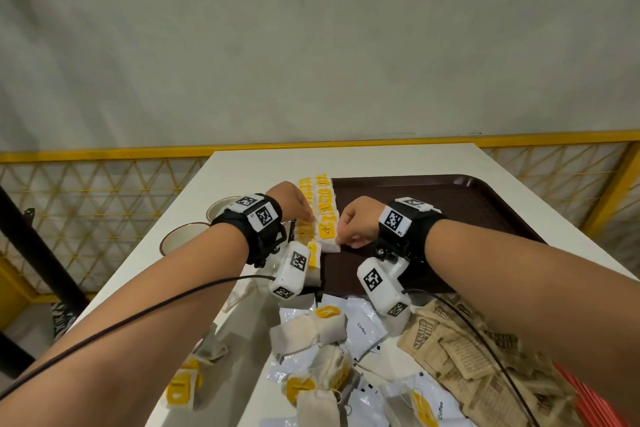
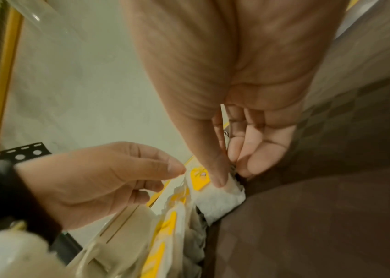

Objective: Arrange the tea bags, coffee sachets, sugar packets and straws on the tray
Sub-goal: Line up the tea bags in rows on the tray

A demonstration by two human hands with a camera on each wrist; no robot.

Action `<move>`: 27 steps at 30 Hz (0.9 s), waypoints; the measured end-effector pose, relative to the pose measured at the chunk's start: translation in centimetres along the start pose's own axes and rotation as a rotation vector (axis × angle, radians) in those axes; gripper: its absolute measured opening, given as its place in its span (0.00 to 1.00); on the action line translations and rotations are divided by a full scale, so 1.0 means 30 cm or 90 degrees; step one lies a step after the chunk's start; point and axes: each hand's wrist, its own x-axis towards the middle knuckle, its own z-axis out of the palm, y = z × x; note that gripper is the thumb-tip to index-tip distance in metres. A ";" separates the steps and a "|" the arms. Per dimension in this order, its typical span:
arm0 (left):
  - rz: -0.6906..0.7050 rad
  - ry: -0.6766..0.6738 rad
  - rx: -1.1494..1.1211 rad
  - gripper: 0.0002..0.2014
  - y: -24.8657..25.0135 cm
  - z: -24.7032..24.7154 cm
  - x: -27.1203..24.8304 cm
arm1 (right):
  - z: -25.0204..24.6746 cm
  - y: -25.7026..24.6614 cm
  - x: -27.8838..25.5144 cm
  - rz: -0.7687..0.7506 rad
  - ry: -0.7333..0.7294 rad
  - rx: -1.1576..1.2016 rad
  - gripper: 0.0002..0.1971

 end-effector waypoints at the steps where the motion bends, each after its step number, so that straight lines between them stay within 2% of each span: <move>1: -0.002 -0.001 0.001 0.09 -0.001 0.002 0.000 | -0.008 0.006 -0.003 0.007 0.013 0.026 0.10; 7: -0.046 0.026 0.015 0.12 0.018 0.014 0.022 | -0.020 0.012 0.021 0.054 0.083 0.127 0.14; 12: -0.071 0.032 0.056 0.12 0.050 0.021 0.056 | -0.007 0.001 0.069 0.047 0.120 0.161 0.10; 14: -0.070 0.032 0.076 0.12 0.066 0.024 0.069 | -0.006 0.000 0.078 0.043 0.115 0.155 0.09; 20: -0.069 0.011 0.130 0.14 0.083 0.031 0.090 | -0.009 0.014 0.094 0.039 0.072 0.126 0.13; 23: -0.065 -0.004 0.118 0.18 0.075 0.030 0.095 | -0.027 0.018 0.091 0.032 0.056 0.164 0.12; 27: -0.041 -0.039 0.117 0.16 0.070 0.031 0.080 | -0.023 0.022 0.103 0.027 0.076 0.160 0.12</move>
